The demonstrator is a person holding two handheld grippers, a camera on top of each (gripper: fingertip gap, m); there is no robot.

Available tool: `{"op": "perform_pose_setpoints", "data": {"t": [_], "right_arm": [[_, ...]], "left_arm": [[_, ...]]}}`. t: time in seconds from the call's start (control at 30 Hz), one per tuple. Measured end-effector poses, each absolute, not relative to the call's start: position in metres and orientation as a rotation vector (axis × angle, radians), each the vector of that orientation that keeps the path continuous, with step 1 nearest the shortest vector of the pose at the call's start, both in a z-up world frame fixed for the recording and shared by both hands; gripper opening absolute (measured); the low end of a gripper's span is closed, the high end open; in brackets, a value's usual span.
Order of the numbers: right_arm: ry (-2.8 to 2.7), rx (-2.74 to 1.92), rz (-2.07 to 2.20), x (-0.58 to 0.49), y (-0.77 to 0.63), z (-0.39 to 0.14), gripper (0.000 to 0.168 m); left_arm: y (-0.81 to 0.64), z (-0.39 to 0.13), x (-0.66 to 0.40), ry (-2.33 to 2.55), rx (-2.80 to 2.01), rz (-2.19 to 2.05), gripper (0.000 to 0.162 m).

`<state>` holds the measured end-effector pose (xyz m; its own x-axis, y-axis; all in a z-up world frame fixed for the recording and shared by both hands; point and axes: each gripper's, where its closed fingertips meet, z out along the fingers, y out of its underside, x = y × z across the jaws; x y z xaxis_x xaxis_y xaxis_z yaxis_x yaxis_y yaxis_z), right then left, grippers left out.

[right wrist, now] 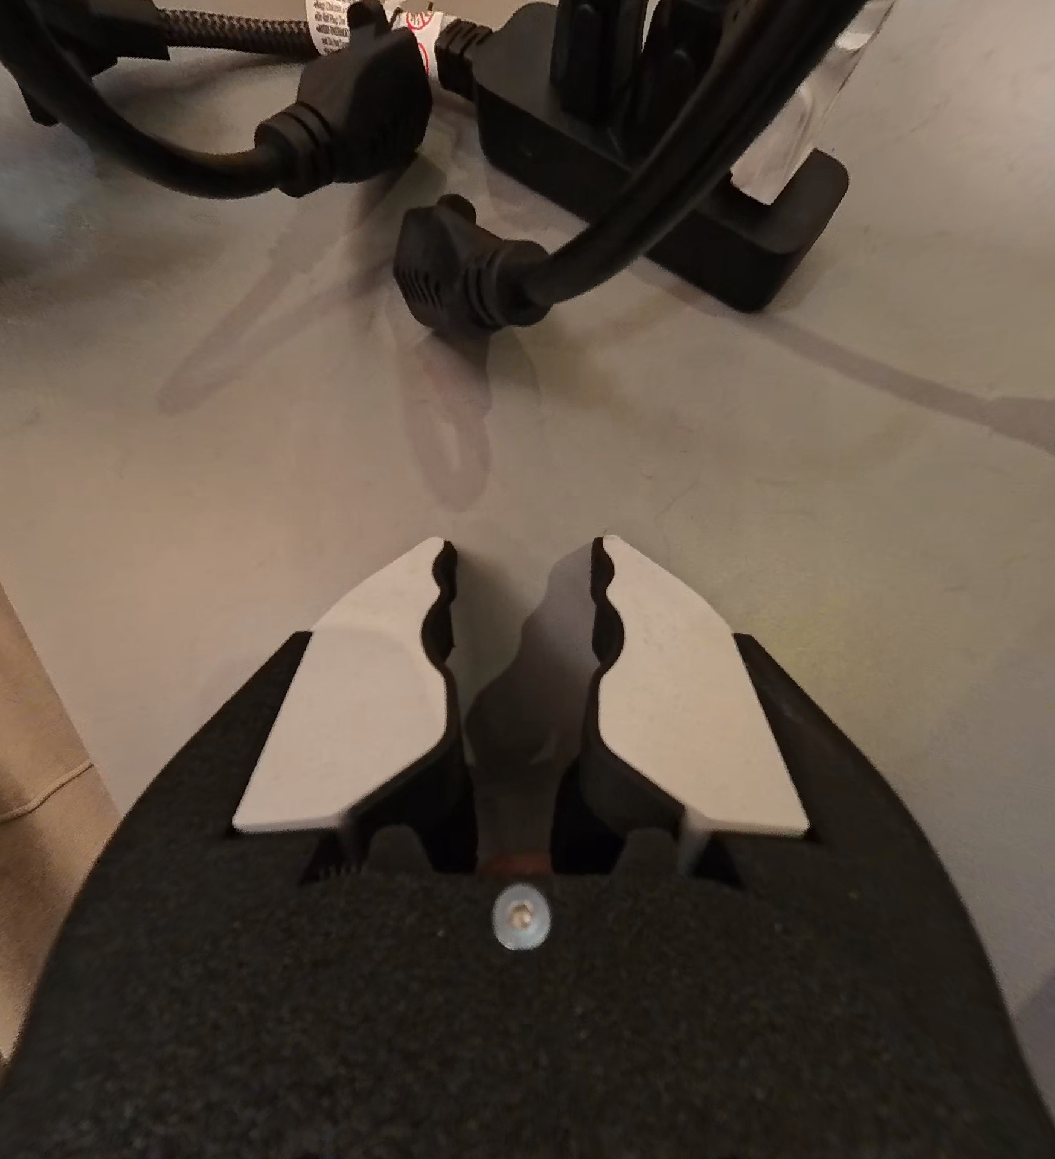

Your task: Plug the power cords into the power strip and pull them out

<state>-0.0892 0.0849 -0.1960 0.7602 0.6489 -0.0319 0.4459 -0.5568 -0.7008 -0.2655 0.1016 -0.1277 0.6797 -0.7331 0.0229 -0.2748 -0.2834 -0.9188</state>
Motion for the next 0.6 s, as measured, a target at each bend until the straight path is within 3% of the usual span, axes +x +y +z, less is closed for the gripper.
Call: {"op": "perform_pose_setpoints", "data": {"t": [0.6], "right_arm": [[-0.824,-2.251,0.377,-0.090,0.084,-0.196,0.043]], "left_arm": [[0.123,-0.129,-0.292,0.643,-1.911,-0.460,0.040]]}}
